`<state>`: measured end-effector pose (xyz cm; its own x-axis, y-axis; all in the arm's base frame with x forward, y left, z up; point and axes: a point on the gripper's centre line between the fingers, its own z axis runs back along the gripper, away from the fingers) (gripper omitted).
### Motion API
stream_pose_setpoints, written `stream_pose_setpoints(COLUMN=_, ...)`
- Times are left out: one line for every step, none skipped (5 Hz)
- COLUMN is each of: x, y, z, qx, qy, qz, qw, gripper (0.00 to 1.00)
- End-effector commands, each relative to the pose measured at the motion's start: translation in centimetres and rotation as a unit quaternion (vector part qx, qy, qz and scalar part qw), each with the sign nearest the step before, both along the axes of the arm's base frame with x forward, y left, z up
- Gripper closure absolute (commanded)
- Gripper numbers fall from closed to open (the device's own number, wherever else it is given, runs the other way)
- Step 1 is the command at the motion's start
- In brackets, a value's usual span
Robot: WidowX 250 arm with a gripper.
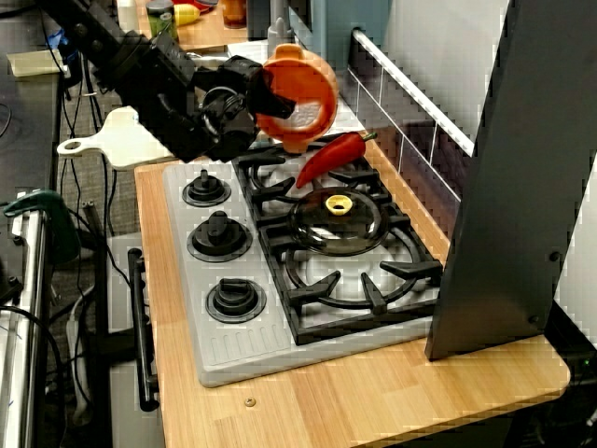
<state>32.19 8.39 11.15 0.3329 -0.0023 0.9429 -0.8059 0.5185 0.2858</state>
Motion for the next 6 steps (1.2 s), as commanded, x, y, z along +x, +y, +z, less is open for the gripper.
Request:
stream_pose_setpoints(x=0.4, y=-0.2, z=3.8, qx=-0.023, qy=-0.03, qz=-0.002, qw=0.9993, gripper=1.0)
stream_pose_setpoints(x=0.7, y=-0.2, z=4.4, qx=-0.026, qy=-0.034, qz=0.0, qw=0.9991, gripper=1.0)
stream_pose_setpoints(x=0.5, y=-0.2, z=4.7, qx=-0.026, qy=-0.045, qz=-0.002, qw=0.9987, gripper=1.0)
stream_pose_setpoints(x=0.1, y=-0.6, z=4.2, qx=-0.013, qy=-0.067, qz=-0.004, qw=0.9976, gripper=1.0)
stream_pose_setpoints(x=0.1, y=-1.0, z=3.8, qx=-0.005, qy=-0.068, qz=-0.006, qw=0.9977, gripper=1.0)
stream_pose_setpoints(x=-0.1, y=-1.2, z=3.7, qx=-0.001, qy=-0.073, qz=-0.008, qw=0.9973, gripper=1.0)
